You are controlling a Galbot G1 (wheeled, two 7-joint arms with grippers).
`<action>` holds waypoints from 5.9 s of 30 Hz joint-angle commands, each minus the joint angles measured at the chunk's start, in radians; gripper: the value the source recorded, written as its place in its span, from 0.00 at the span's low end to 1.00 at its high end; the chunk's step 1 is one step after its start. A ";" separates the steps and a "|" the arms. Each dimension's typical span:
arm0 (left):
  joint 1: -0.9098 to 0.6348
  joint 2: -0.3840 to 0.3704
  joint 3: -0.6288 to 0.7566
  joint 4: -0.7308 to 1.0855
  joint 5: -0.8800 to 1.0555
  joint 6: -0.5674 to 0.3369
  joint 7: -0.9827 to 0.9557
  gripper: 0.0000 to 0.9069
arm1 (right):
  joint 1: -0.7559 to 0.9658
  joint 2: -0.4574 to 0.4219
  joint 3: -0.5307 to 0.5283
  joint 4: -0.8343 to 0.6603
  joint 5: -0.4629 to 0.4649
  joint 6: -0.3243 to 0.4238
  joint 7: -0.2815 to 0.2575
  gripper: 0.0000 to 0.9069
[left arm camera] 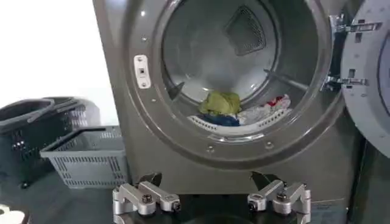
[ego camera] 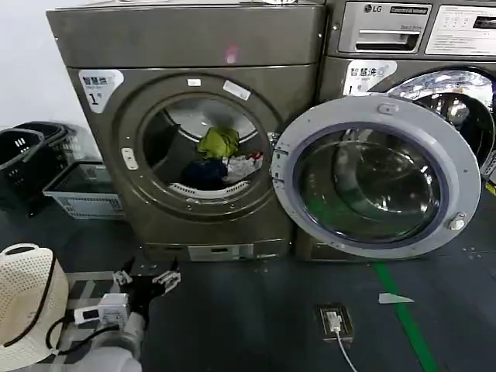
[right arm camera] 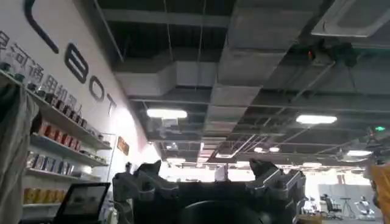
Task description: Grasp the clothes from the dryer.
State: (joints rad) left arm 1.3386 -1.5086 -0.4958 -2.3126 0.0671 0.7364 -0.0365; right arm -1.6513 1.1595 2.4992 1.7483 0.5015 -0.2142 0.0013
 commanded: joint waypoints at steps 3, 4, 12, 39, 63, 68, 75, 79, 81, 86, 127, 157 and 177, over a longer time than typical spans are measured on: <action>-0.007 0.003 0.009 0.002 0.005 0.049 -0.005 1.00 | 0.001 -0.001 -0.003 -0.001 0.001 0.012 0.012 1.00; -0.008 0.003 0.010 0.002 0.005 0.049 -0.005 1.00 | 0.003 -0.003 -0.004 -0.003 0.001 0.012 0.015 1.00; -0.010 0.002 0.022 -0.002 0.006 0.049 -0.021 1.00 | 0.005 -0.008 -0.004 -0.004 0.019 0.023 0.039 1.00; -0.015 -0.012 0.031 0.016 0.012 0.049 -0.009 1.00 | -0.011 -0.003 0.025 -0.029 0.067 0.041 0.063 1.00; -0.024 -0.009 0.028 0.020 0.016 0.049 -0.006 1.00 | -0.009 -0.010 0.031 -0.032 0.063 0.034 0.065 1.00; -0.030 -0.007 0.027 0.023 0.015 0.049 -0.008 1.00 | -0.010 -0.011 0.032 -0.035 0.062 0.034 0.063 1.00; -0.033 -0.001 0.020 0.022 0.015 0.049 -0.010 1.00 | -0.002 -0.010 0.020 -0.028 0.062 0.034 0.065 1.00; -0.034 -0.001 0.020 0.025 0.015 0.049 -0.010 1.00 | -0.003 -0.009 0.019 -0.028 0.062 0.034 0.065 1.00; -0.035 -0.001 0.020 0.026 0.015 0.049 -0.011 1.00 | -0.003 -0.009 0.018 -0.027 0.062 0.034 0.064 1.00; -0.036 0.000 0.020 0.029 0.016 0.049 -0.012 1.00 | -0.002 -0.009 0.017 -0.026 0.062 0.034 0.064 1.00; -0.058 0.007 -0.016 0.058 0.013 0.049 -0.011 1.00 | -0.001 -0.004 0.004 -0.029 0.058 0.037 0.063 1.00; -0.048 0.002 -0.024 0.054 0.013 0.049 -0.008 1.00 | 0.000 0.005 0.008 -0.020 0.059 0.036 0.062 1.00; -0.062 0.001 -0.046 0.068 0.019 0.049 0.000 1.00 | 0.003 0.024 -0.006 -0.014 0.041 0.059 0.047 1.00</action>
State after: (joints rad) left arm 1.2909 -1.5071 -0.5344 -2.2521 0.0803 0.7364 -0.0380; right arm -1.6517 1.1802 2.5003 1.7317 0.5525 -0.1662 0.0537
